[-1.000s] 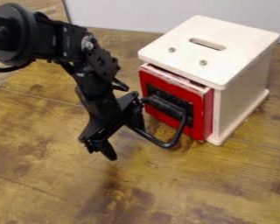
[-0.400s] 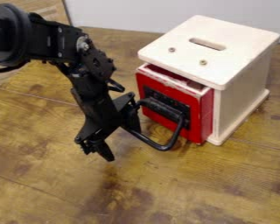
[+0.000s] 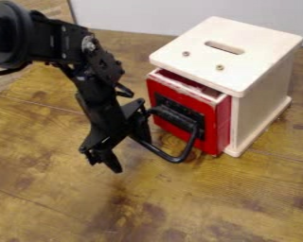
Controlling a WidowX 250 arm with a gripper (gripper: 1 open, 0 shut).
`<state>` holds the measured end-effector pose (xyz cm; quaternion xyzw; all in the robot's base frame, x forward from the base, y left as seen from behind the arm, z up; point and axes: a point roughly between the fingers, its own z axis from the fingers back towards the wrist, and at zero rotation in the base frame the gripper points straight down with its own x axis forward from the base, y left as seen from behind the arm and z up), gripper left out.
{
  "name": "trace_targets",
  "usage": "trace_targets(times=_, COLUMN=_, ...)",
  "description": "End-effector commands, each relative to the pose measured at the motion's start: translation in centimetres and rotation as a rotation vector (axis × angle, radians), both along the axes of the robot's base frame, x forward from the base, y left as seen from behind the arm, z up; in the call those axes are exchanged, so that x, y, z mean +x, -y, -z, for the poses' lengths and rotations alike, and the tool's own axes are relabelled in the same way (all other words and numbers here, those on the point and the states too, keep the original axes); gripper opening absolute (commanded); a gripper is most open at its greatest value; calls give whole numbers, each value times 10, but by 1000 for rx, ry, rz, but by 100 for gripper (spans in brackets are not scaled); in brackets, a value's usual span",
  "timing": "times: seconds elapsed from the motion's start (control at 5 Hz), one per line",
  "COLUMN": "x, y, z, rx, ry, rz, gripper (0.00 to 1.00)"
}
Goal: Open the drawer
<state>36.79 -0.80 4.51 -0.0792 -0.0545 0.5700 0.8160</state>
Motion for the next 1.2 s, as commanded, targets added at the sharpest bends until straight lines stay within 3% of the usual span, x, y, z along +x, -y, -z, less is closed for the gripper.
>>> trace_targets(times=0.0, x=6, y=-48, z=-24, rx=40, ry=72, rz=-166, gripper=0)
trace_targets(times=0.2, x=3, y=-52, z=-23, rx=49, ry=73, rz=-244, gripper=0)
trace_targets(times=0.6, x=1, y=-59, z=-21, rx=62, ry=75, rz=-307, gripper=0)
trace_targets(times=1.0, x=4, y=-55, z=-20, rx=71, ry=75, rz=-282, gripper=0)
